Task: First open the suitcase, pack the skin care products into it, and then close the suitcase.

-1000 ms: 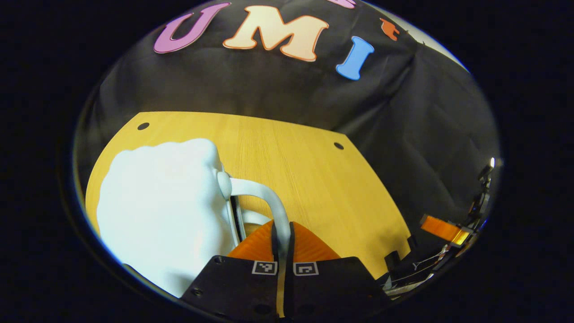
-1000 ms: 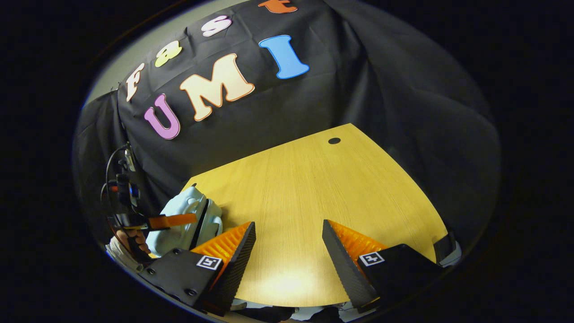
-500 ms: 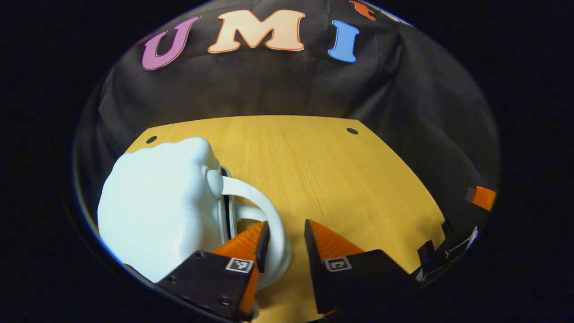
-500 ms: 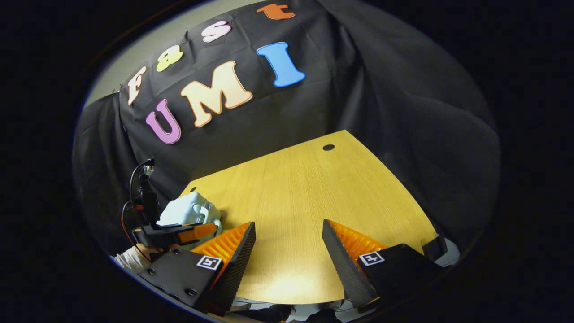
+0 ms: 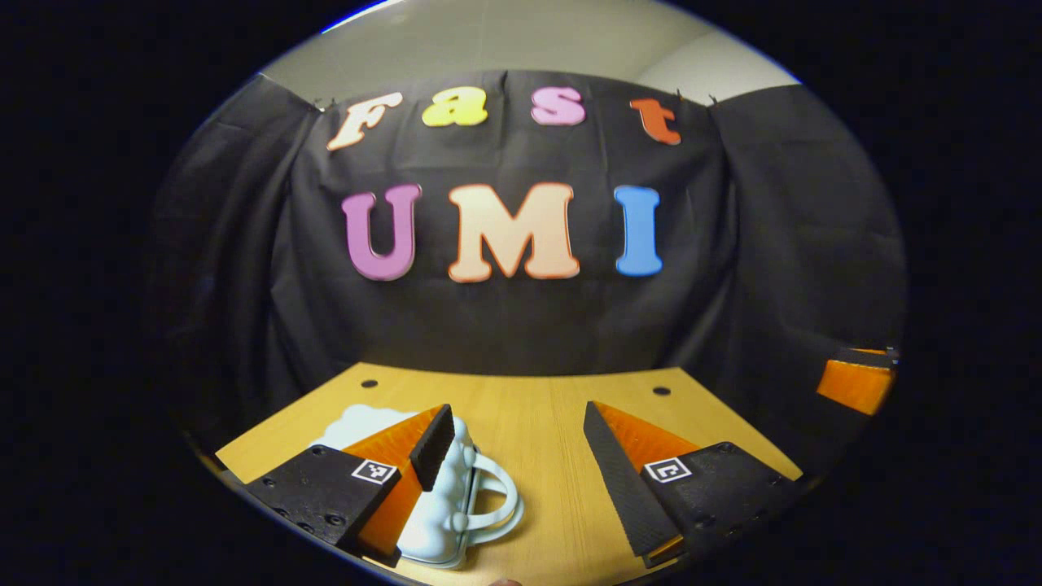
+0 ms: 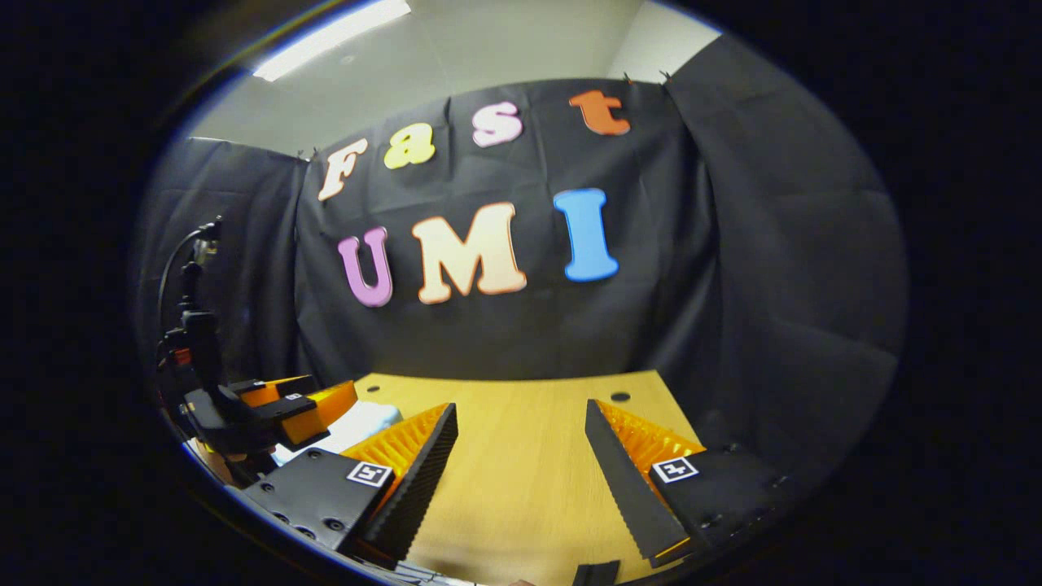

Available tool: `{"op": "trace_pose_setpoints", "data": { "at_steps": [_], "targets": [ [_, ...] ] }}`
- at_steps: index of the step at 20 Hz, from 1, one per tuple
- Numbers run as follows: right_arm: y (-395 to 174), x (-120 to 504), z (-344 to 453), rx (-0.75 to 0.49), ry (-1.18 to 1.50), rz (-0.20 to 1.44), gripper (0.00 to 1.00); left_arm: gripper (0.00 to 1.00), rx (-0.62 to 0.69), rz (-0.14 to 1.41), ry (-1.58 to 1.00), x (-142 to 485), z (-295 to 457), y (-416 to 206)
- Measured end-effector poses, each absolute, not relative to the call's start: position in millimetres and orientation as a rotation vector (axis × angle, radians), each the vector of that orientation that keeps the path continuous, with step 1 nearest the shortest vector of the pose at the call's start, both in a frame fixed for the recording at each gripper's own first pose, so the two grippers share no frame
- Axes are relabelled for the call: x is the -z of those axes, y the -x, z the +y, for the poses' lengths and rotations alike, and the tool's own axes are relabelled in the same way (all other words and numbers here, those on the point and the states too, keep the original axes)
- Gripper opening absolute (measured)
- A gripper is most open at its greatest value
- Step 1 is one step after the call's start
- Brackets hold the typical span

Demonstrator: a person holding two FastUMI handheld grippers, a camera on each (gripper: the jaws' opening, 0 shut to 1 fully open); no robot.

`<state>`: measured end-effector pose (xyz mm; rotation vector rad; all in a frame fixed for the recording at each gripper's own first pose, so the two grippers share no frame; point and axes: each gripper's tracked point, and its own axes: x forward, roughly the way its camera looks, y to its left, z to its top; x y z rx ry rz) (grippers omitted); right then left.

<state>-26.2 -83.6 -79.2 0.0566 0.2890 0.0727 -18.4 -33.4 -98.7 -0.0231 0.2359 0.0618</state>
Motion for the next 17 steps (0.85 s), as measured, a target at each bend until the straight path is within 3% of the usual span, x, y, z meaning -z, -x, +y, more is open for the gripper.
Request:
{"op": "trace_pose_setpoints", "data": {
  "at_steps": [6,17],
  "targets": [
    [36,-16,-44,-0.017,-0.027,0.058,0.98,0.93,0.084,0.043,0.054,-1,-42,40],
    [72,-21,-8,0.011,-0.021,0.021,0.96,0.93,0.142,0.090,0.053,6,-21,62]
  ]
}}
